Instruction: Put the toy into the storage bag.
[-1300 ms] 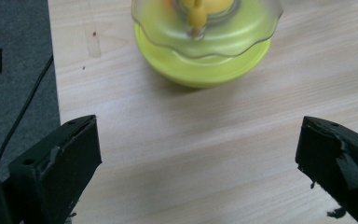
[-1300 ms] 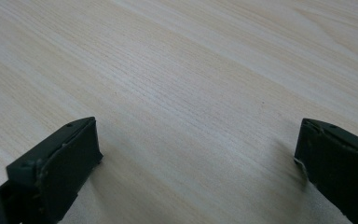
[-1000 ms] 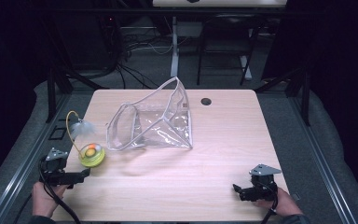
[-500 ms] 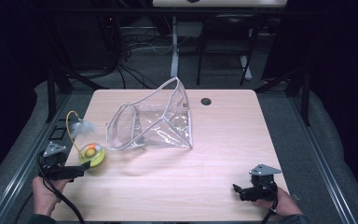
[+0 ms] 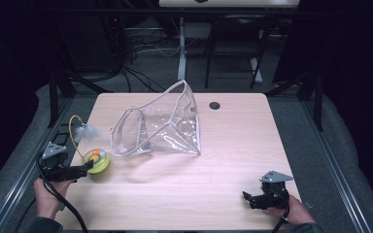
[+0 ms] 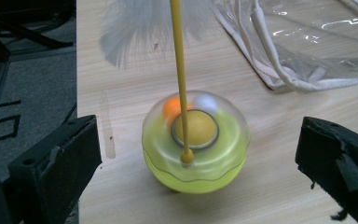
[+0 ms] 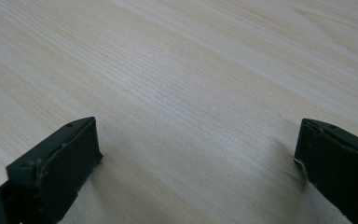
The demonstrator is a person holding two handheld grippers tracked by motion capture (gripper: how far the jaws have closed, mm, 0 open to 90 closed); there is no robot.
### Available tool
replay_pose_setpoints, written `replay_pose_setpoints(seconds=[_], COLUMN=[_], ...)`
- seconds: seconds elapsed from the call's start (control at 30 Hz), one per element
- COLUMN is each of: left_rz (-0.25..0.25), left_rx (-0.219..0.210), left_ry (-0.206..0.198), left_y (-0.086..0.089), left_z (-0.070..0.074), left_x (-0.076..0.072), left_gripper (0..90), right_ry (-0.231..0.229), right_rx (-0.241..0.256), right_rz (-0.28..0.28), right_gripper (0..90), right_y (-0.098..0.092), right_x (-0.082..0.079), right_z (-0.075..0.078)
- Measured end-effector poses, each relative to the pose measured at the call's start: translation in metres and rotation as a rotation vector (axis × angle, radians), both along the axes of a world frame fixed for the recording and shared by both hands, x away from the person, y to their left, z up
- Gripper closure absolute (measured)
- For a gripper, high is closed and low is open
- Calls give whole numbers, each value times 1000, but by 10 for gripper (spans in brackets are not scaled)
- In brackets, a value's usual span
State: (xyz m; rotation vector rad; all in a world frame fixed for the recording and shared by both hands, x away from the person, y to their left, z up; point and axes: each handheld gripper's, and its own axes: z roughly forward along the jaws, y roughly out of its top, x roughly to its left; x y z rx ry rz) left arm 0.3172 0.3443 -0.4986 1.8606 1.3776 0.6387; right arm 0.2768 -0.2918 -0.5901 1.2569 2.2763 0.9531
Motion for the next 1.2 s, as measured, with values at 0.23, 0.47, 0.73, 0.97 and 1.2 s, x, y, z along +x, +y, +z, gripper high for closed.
replay_pose_setpoints(seconds=[0.23, 0.47, 0.73, 0.97, 1.2], left_rz=[17, 21, 16, -9, -9], left_rx=[6, 8, -5, 8, 10], left_ry=[-18, -54, -65, -53, -54], left_y=[-1, -1, 0, 1, 3], left_z=[2, 8, 11, 13, 15], left_x=[4, 4, 4, 6, 7], left_gripper=[157, 399, 588, 700, 805], right_ry=[0, 0, 0, 0, 0], right_rx=[0, 0, 0, 0, 0], right_rz=[0, 0, 0, 0, 0], right_gripper=[0, 0, 0, 0, 0], right_y=[0, 0, 0, 0, 0], right_x=[0, 0, 0, 0, 0], right_z=[0, 0, 0, 0, 0])
